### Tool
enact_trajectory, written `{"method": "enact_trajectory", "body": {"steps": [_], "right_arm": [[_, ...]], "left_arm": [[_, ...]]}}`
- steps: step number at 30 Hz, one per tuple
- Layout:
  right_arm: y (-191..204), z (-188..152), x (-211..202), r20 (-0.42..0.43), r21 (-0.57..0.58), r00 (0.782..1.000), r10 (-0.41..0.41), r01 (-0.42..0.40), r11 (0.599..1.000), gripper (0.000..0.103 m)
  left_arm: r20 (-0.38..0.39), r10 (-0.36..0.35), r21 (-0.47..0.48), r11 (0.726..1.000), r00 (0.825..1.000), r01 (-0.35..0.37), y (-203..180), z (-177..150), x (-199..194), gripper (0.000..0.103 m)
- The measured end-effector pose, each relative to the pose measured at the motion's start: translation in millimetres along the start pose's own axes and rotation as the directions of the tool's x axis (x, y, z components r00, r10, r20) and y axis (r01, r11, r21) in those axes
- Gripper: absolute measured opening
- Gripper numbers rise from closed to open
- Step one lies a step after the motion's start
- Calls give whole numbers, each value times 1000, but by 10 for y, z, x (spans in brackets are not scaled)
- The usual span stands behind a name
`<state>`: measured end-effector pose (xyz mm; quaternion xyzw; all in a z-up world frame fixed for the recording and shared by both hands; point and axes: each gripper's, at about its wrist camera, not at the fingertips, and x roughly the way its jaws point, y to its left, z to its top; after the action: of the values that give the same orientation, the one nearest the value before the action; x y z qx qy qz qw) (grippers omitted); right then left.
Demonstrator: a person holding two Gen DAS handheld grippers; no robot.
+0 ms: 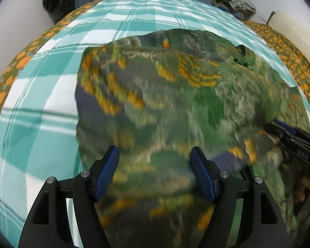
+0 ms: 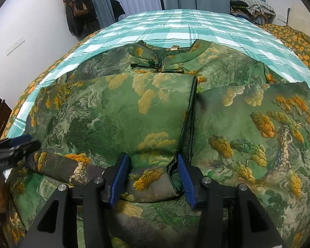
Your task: Fold large clothes
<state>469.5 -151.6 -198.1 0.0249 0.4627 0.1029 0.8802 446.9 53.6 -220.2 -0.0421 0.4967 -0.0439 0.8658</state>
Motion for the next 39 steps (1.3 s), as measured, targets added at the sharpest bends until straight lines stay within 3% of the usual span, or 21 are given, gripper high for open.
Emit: {"method": "enact_trajectory", "body": {"steps": [2, 5, 8, 13, 16, 18, 23, 39], "right_arm": [[7, 25, -51, -9, 0, 1000, -5, 5, 1000, 49], [11, 7, -283, 0, 17, 1000, -24, 24, 1000, 51], [4, -178, -604, 8, 13, 1000, -24, 23, 1000, 52], [-18, -863, -1118, -7, -91, 999, -35, 34, 995, 53], [-130, -1352, -1273, -52, -99, 996, -71, 65, 993, 53], [-193, -1621, -1427, -27, -95, 996, -91, 88, 992, 53], [-305, -1937, -1608, 1, -30, 994, -105, 105, 994, 56], [-297, -2010, -1551, 38, -36, 992, -118, 119, 992, 60]], "left_arm": [[-12, -2, -7, 1000, 1000, 2, 9, -111, -146, 82], [-31, -37, -7, 999, 999, 36, -2, -371, -320, 83], [-23, -8, 70, 997, 1000, 10, -108, -736, -487, 83], [0, 2, 128, 992, 1000, -2, -188, -1246, -773, 87], [0, 2, 135, 991, 1000, -2, -206, -1492, -914, 90], [-3, 4, 148, 989, 1000, -3, -235, -1603, -967, 91], [3, 16, 155, 988, 1000, -16, -263, -1698, -954, 95], [23, 25, 149, 988, 999, -28, -274, -1758, -920, 101]]}}
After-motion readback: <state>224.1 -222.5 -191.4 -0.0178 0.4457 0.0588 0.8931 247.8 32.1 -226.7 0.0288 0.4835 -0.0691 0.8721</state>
